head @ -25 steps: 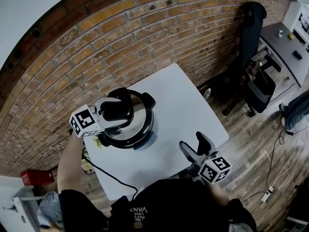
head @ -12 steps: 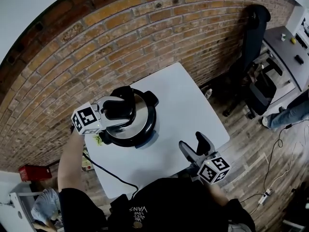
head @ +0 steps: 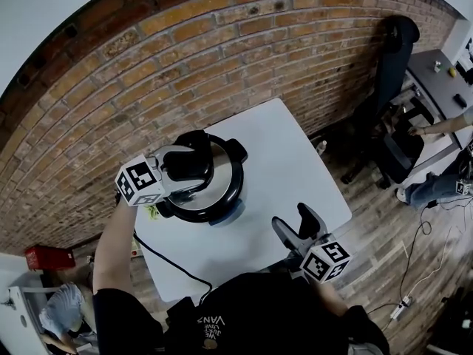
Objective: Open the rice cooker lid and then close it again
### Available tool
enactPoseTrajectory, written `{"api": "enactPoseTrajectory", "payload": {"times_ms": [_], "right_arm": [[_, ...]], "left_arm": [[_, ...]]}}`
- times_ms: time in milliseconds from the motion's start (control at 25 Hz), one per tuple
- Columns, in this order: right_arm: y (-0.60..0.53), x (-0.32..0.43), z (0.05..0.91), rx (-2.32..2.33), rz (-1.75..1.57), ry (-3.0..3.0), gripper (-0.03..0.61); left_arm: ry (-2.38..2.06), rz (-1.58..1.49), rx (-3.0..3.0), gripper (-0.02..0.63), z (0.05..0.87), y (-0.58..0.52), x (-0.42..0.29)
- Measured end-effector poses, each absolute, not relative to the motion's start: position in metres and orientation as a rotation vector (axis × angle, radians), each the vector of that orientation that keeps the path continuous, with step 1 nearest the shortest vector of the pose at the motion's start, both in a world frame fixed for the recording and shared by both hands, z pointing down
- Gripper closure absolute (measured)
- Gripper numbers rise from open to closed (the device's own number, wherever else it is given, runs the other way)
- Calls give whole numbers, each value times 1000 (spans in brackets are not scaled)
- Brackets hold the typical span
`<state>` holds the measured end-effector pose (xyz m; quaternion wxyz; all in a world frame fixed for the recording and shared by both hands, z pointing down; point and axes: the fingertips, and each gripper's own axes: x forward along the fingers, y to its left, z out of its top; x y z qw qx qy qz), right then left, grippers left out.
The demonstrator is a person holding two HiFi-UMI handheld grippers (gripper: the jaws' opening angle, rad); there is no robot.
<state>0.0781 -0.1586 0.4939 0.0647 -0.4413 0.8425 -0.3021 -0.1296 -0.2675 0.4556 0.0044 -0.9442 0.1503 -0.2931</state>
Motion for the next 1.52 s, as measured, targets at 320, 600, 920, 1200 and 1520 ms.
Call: {"api": "enactPoseTrajectory", "payload": {"times_ms": [320, 600, 920, 1200, 1520], "right_arm": [[-162, 73, 495, -1286, -922, 2575, 190], [-173, 64, 492, -1212, -932, 2641, 190], [-193, 56, 490, -1073, -922, 2740, 190], [-206, 51, 489, -931, -919, 2817, 190], [-221, 56, 485, -764, -903, 2929, 190]], "left_arm": [[729, -908, -2960, 328, 455, -272, -134], [992, -863, -2920, 327, 454, -277, -137], [1215, -836, -2864, 327, 454, -280, -140], [1248, -832, -2806, 327, 453, -276, -146], [1590, -708, -2619, 324, 441, -254, -174]]}}
